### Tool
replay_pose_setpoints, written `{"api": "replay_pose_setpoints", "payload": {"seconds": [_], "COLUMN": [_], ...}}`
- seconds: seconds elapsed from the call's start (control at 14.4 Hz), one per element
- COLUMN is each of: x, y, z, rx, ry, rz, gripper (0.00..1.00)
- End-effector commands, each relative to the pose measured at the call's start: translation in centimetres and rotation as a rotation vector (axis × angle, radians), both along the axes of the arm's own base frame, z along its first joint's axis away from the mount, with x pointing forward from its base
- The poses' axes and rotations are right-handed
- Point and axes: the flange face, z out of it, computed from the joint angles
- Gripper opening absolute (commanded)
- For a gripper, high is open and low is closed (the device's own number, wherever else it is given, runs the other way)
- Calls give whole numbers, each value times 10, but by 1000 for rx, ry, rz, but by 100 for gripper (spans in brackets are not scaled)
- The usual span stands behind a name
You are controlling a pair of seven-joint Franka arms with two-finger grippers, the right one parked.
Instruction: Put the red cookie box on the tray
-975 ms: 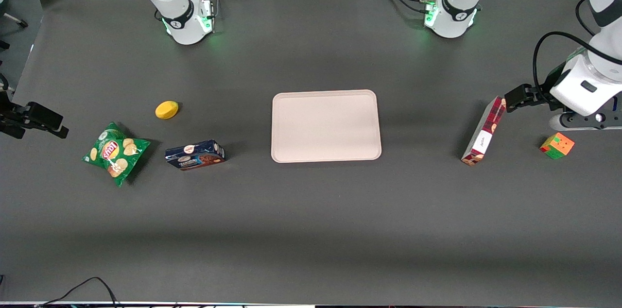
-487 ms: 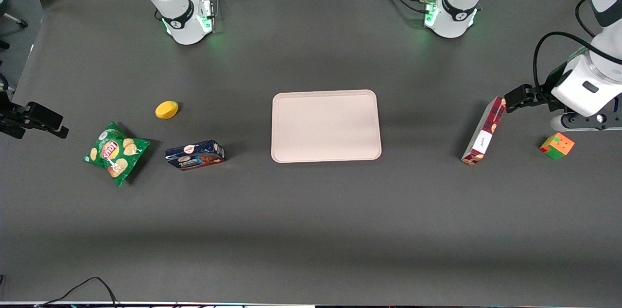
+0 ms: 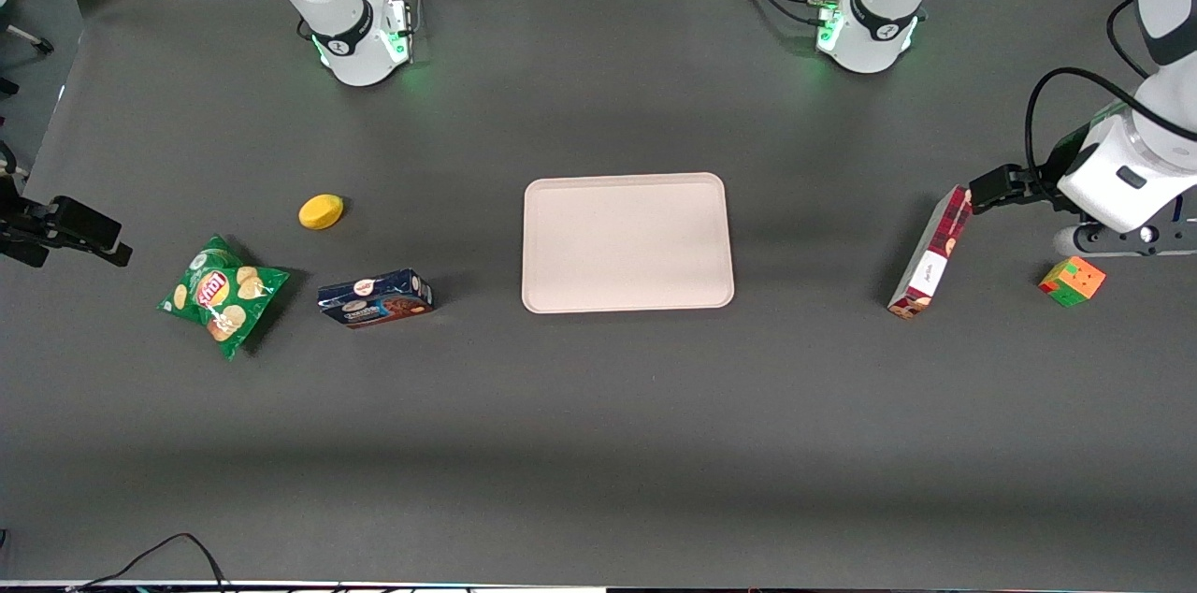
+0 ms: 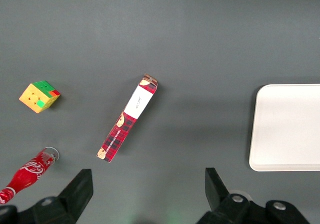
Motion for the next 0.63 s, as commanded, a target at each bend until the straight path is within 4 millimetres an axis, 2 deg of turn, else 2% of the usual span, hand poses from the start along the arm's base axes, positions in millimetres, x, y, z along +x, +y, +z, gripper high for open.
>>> {"api": "replay_pose_setpoints", "payload": {"seconds": [0.0,0.21,0.42,0.56], "x": [1,-2,-4,-15], "y": [3,5,12,22], "z": [-2,-13,-20,-34], "rx": [-13,-19,-17,-22], "ry": [30,61,65,34], "rz": [-78,-195,-421,-513], "gripper": [100,100,100,100]}}
